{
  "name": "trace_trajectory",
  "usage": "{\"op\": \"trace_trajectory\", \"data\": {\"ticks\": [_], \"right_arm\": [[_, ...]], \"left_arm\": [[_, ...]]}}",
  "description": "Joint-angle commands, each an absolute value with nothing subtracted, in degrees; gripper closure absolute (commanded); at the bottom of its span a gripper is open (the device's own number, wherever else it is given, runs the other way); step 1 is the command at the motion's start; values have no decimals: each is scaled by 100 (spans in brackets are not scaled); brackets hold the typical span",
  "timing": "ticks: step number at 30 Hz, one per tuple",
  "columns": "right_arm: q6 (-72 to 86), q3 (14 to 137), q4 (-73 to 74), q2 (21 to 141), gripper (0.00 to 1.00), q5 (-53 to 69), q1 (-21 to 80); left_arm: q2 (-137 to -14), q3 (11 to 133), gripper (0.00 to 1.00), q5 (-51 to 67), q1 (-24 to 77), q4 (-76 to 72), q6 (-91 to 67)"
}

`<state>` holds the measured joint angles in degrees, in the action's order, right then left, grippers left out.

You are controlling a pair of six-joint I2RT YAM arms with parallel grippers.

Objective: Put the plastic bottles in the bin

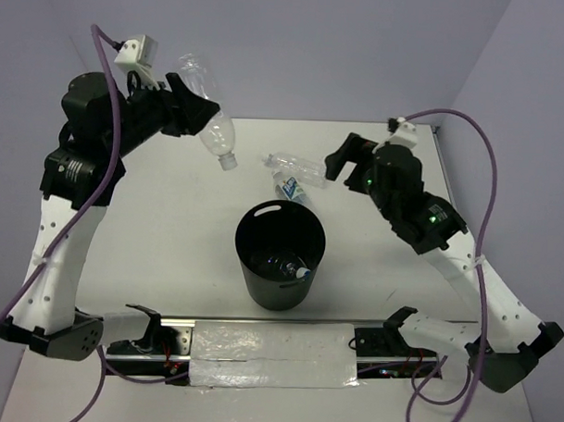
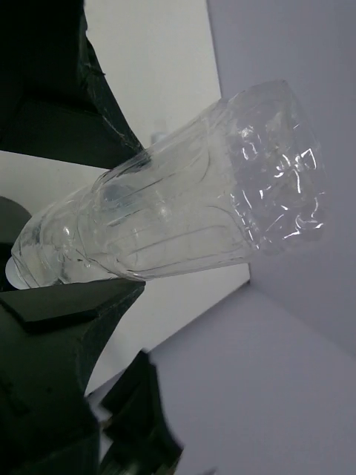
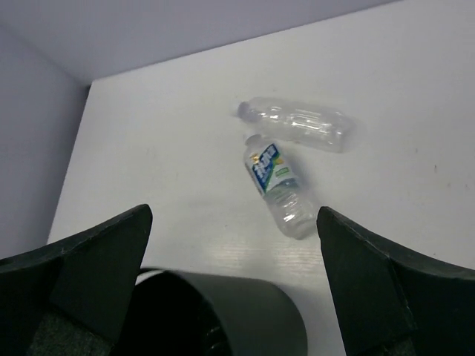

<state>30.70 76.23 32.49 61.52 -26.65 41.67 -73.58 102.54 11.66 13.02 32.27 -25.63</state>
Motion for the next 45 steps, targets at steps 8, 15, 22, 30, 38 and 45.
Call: {"op": "trace_trajectory", "data": {"ticks": [8,15,22,30,38,45], "right_arm": [[4104,7067,3612,6196,0,-387,2374],[4254,6434,2997,5687,0,-693,2268],[4166,6478,3358,5959,0,-1054,2241],[3692,6968,3366,7230,0,-1020,2162],[3358,7840,3288,8928,0,-100,2057],[2682,8549,3515,10141,0,675,2057]], "left_arm": [[-7480,10030,50,775,3804,3366,-1881],[-7041,8544,48,-26,4552,2400,-1977],[-6917,8025,26,-123,4632,2417,-1925],[-6855,8358,1,-474,4649,2794,-1741],[-7364,9878,1,-2106,4641,3331,-1493],[-7796,10837,1,-3912,3993,3823,-2354]]}}
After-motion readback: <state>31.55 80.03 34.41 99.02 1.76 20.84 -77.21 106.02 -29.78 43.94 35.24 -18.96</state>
